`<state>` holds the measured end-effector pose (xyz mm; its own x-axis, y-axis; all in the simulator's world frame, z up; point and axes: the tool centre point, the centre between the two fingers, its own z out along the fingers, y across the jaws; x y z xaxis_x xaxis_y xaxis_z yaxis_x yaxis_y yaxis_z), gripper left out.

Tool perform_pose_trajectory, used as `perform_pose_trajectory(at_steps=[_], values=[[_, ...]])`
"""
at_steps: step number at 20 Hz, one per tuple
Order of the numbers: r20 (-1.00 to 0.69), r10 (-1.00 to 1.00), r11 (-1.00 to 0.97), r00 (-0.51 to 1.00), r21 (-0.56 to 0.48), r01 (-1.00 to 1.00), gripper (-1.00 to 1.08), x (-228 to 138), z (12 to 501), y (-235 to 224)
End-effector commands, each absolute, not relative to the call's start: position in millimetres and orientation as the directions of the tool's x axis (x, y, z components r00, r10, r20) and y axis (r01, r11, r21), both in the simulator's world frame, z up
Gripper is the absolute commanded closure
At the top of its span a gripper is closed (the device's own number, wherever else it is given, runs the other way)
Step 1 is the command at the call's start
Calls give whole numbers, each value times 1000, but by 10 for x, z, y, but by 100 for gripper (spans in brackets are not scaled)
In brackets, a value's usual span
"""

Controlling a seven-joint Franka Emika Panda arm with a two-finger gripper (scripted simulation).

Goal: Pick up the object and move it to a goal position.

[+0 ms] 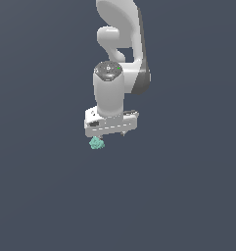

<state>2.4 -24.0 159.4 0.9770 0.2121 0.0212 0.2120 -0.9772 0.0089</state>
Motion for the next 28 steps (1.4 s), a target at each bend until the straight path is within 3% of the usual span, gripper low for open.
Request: perform_pose_trajectory(at_steps=[1,16,28], values=[[18,254,-967,967,9,254,-92,-6,1522,-340],[3,506,-863,863,4,506,-92,-247,1093,-916],[0,585,-811,811,0,585,-92,-350,950,-1100]])
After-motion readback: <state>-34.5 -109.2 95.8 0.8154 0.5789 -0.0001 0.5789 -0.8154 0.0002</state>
